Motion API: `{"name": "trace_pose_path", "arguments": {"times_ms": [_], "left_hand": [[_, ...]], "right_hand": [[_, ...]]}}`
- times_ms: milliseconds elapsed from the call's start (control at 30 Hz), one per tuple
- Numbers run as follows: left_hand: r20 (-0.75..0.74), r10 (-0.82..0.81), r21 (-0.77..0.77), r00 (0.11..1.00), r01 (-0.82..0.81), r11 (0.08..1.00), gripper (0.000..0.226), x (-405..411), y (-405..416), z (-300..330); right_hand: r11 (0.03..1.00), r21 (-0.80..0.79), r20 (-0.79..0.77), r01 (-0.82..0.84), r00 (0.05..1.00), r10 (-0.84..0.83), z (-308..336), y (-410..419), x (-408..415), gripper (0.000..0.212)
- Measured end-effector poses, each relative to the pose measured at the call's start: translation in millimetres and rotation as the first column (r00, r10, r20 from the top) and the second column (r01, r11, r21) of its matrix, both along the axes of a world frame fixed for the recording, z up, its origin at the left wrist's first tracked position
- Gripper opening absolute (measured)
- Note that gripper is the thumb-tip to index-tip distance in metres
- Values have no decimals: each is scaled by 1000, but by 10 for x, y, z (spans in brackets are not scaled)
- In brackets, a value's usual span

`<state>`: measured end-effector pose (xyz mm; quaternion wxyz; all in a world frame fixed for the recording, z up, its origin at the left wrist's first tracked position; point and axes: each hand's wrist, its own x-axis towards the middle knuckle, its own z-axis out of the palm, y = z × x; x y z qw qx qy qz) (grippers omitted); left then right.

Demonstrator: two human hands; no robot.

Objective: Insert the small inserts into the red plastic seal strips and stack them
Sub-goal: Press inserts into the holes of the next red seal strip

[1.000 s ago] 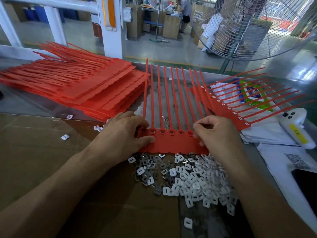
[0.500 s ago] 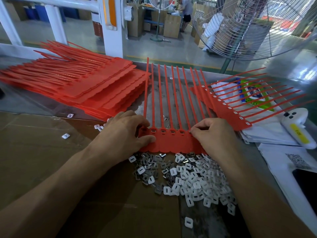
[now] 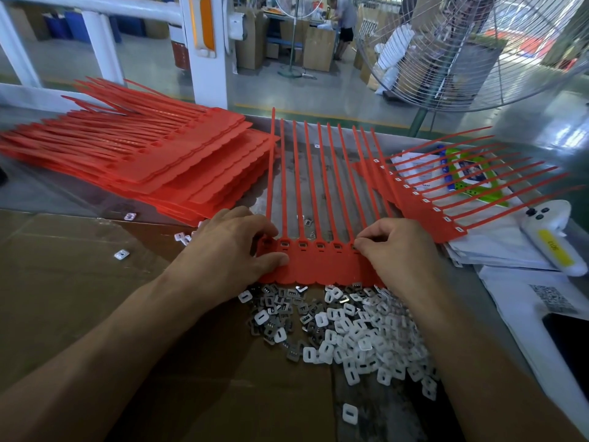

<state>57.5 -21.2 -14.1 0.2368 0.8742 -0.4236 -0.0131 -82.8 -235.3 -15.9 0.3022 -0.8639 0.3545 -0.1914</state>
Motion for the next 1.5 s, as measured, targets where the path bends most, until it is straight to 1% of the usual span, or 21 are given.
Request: {"name": "trace_pose_path", "arguments": {"times_ms": [200,400,600,767,1000,1133,1333,1500], "left_hand": [[1,-1,7,1000,1,1000,52,2,1,-12],[7,-6,5,1000,6,1000,52,2,3,-26],[0,-10,-1,1000,10,1000,54,4,1,-19],[-12,-10,1,1000,10,1000,55,-4,-4,-9],[-5,-11,8,1000,11,1000,54,3,-2,-11],[-3,-9,9,1000,9,1000,53,6,-12,-10],[0,-10,3,1000,10,1000,53,5,-1,-14],[4,-8,-2,1000,8,1000,52,5,-6,-21]], "right_hand": [[997,70,15,-28,1000,27,-2,-32,-22,3],[993,117,45,-12,999,7,11,-56,-61,6],[998,49,1,-32,999,32,2,-24,-28,6],[999,38,15,-10,1000,9,-18,-38,-19,4],[1000,-17,-9,15,1000,-15,-15,-7,8,14],[1000,-27,-8,-12,1000,11,-3,9,-20,14],[995,-91,-31,-43,999,40,25,19,-30,15],[994,-70,1,-83,997,83,35,-13,-80,17]]}}
